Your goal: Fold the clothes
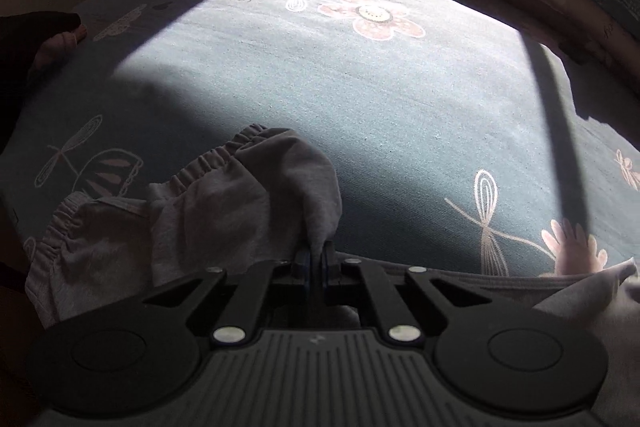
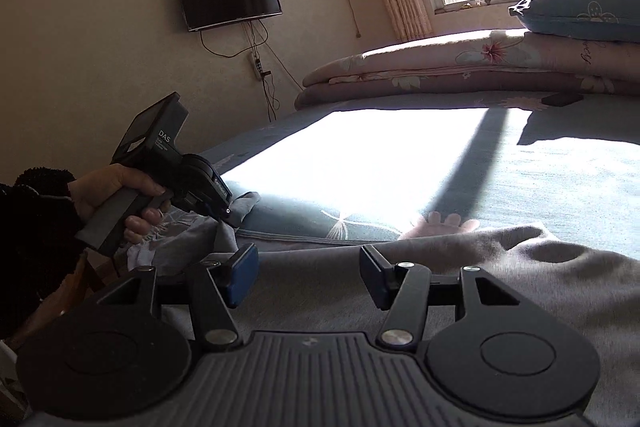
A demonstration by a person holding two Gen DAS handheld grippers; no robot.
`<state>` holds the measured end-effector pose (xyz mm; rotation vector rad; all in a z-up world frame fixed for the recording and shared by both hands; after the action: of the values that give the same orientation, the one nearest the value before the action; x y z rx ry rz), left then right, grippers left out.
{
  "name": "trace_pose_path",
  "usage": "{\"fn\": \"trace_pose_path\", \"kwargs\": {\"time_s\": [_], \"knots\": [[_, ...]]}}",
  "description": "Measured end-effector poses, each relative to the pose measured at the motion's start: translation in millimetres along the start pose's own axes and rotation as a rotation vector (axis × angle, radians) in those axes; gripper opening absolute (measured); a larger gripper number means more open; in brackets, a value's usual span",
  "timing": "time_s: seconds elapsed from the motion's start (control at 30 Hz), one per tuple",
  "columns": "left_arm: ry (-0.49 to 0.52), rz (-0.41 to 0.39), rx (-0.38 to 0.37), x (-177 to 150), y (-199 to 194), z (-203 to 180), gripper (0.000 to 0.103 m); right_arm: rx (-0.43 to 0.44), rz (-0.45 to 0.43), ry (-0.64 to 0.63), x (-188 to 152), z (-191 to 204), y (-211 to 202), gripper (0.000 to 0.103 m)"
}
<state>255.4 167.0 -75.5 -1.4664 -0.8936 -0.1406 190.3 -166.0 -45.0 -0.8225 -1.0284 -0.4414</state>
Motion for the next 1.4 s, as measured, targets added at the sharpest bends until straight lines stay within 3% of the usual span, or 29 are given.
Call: {"fn": "trace_pose_path", "kwargs": {"time_s": [0.17, 0.33, 0.43, 0.53, 0.6, 0.67, 0.8, 1.0, 1.1, 1.27, 1.4], "knots": [[-0.129, -0.15, 0.067, 24, -16, 32, 0.003, -0.011, 0.002, 0.021, 0, -8, 3, 0.061], [-0.143, -0.062, 0.072, 18, 8, 40, 0.006, -0.026, 0.017, 0.034, -3, -13, 8, 0.061], [-0.186, -0.04, 0.005, 9, 3, 43, 0.012, -0.028, 0.021, 0.034, -3, -13, 10, 0.063], [-0.202, -0.086, -0.037, 10, -19, 49, 0.028, -0.031, 0.023, 0.03, -4, -13, 10, 0.065], [-0.218, -0.135, -0.059, 9, -40, 54, 0.052, -0.031, 0.026, 0.032, -4, -13, 10, 0.065], [-0.234, -0.189, -0.086, 6, -59, 60, 0.058, -0.031, 0.026, 0.033, -4, -12, 10, 0.065], [-0.309, -0.197, -0.117, -19, -69, 80, 0.072, -0.024, 0.025, 0.037, -5, -10, 9, 0.065], [-0.545, -0.092, -0.305, -69, -27, 106, 0.072, -0.021, 0.023, 0.046, -5, -11, 7, 0.066], [-0.663, -0.097, -0.369, -78, -12, 117, 0.072, -0.022, 0.026, 0.057, -7, -12, 8, 0.066], [-0.692, -0.224, -0.346, -47, -7, 144, 0.074, -0.037, 0.032, 0.053, -10, -15, 10, 0.066], [-0.641, -0.213, -0.316, -19, 13, 156, 0.069, -0.036, 0.049, 0.051, -13, -15, 18, 0.066]]}}
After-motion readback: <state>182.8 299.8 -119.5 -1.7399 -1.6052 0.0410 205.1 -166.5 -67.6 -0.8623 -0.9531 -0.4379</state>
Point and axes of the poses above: each gripper's, at about its wrist camera, not at the fingertips, and y roughly the way its jaws point, z to its left, x to its top, the point moved 7 cm from there along y, roughly the way its jaws point, and after that the axes turned 6 degrees about -x, right-handed, at the moved point
